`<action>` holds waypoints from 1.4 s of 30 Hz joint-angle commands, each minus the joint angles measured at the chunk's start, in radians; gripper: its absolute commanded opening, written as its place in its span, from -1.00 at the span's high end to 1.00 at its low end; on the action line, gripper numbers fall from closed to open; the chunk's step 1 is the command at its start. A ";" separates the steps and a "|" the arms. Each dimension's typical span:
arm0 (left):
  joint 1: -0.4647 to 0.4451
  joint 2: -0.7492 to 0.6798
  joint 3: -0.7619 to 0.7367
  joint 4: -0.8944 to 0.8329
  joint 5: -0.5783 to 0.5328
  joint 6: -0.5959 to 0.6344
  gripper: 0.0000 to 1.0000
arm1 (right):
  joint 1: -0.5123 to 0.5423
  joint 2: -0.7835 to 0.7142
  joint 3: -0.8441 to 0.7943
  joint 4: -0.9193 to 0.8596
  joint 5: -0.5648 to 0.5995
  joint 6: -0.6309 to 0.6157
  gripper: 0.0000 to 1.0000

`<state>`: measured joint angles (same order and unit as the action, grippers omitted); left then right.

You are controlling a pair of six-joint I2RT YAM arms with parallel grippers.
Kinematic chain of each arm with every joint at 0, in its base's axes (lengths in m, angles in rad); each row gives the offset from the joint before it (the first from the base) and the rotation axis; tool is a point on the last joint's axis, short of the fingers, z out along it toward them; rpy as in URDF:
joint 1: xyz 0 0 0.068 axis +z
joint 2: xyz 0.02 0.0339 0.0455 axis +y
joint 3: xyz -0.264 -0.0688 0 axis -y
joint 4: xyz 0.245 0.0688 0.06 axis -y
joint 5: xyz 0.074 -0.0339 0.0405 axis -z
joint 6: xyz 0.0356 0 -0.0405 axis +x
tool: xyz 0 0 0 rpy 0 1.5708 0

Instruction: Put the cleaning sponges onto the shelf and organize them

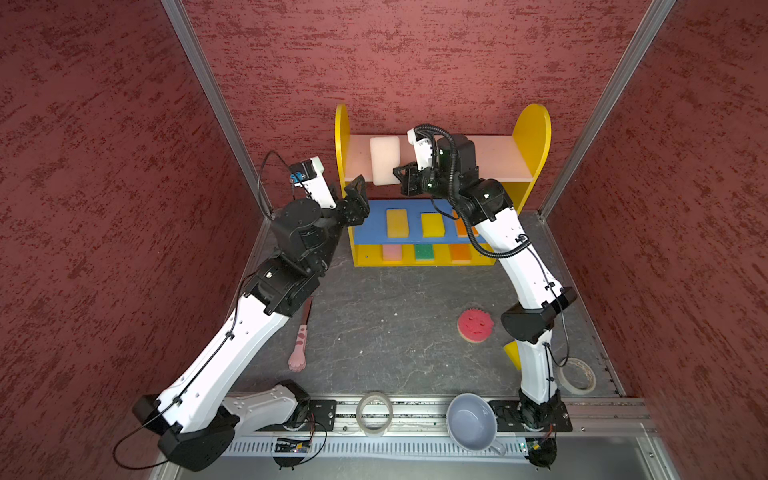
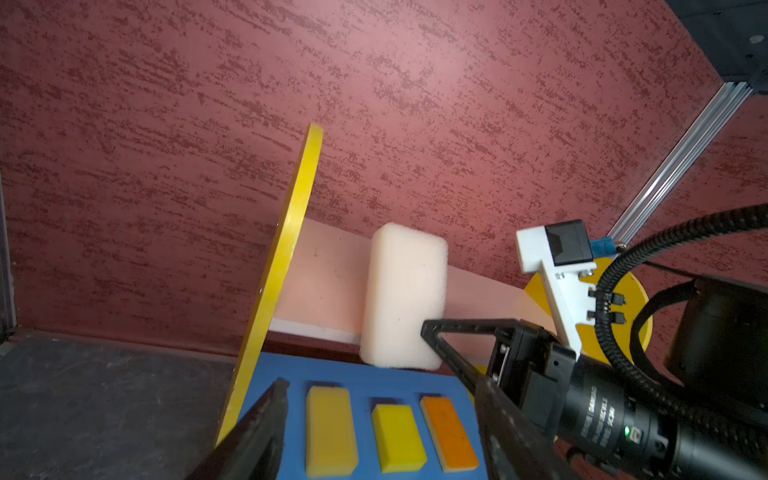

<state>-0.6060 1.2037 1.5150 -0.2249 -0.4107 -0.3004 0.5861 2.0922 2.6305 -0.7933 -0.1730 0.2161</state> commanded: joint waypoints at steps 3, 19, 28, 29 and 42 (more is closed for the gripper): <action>0.012 0.123 0.157 0.044 0.072 0.058 -0.41 | -0.005 0.012 0.029 0.068 0.062 -0.045 1.00; 0.012 0.260 0.197 0.063 0.203 -0.048 -0.50 | -0.043 0.076 0.027 0.101 0.097 -0.027 0.94; 0.050 0.240 0.132 0.113 0.236 -0.133 -0.73 | -0.067 0.085 0.018 0.104 0.075 -0.015 0.43; 0.059 0.231 0.116 0.120 0.241 -0.152 -0.73 | -0.070 0.085 0.018 0.107 0.072 -0.015 0.36; 0.142 0.150 -0.007 0.177 0.323 -0.289 -0.74 | -0.110 0.080 0.003 0.159 -0.042 0.029 0.13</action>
<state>-0.4740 1.3861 1.5211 -0.0937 -0.1196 -0.5545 0.4946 2.1582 2.6396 -0.6563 -0.1497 0.2218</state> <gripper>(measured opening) 0.869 0.430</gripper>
